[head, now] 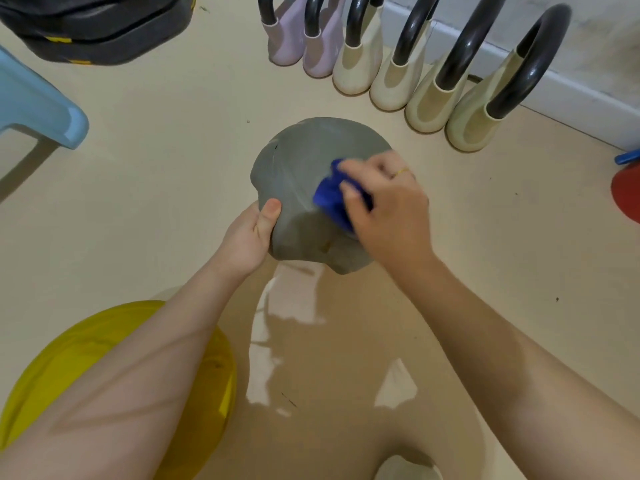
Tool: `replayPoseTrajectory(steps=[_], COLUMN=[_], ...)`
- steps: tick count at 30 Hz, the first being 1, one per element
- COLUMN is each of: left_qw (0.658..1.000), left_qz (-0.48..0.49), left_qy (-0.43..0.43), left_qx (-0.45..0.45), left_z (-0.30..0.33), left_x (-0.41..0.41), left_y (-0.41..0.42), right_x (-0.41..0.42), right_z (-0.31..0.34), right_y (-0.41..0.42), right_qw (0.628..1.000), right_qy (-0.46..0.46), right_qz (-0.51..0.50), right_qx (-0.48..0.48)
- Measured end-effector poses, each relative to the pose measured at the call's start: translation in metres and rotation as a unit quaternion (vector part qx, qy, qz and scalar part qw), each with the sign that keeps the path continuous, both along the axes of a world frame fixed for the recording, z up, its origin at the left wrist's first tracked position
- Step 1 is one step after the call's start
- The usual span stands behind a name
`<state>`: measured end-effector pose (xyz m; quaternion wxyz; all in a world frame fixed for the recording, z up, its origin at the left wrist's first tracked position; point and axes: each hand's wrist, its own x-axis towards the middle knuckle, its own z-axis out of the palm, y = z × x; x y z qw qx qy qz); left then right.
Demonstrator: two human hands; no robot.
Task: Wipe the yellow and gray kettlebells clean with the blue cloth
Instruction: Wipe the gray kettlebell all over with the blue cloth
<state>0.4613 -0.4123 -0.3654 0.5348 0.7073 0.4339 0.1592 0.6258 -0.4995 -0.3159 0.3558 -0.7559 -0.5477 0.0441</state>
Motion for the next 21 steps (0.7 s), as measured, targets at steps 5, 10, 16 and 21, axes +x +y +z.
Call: replayPoseTrajectory(steps=[5, 10, 16, 21], left_qw=[0.998, 0.993, 0.987, 0.960], left_qz=[0.041, 0.088, 0.129, 0.162], left_qy=[0.001, -0.017, -0.020, -0.047], left_qx=[-0.047, -0.082, -0.090, -0.225], left_z=[0.002, 0.005, -0.001, 0.000], left_x=[0.006, 0.015, 0.000, -0.005], left_y=[0.001, -0.011, -0.007, -0.006], right_x=[0.006, 0.012, -0.013, 0.001], right_z=[-0.013, -0.034, -0.012, -0.027], right_y=[0.008, 0.001, 0.005, 0.023], right_qw=[0.994, 0.904, 0.980, 0.935], right_qy=[0.048, 0.280, 0.145, 0.251], right_qz=[-0.081, -0.319, -0.126, -0.245], right_qx=[0.056, 0.053, 0.055, 0.054])
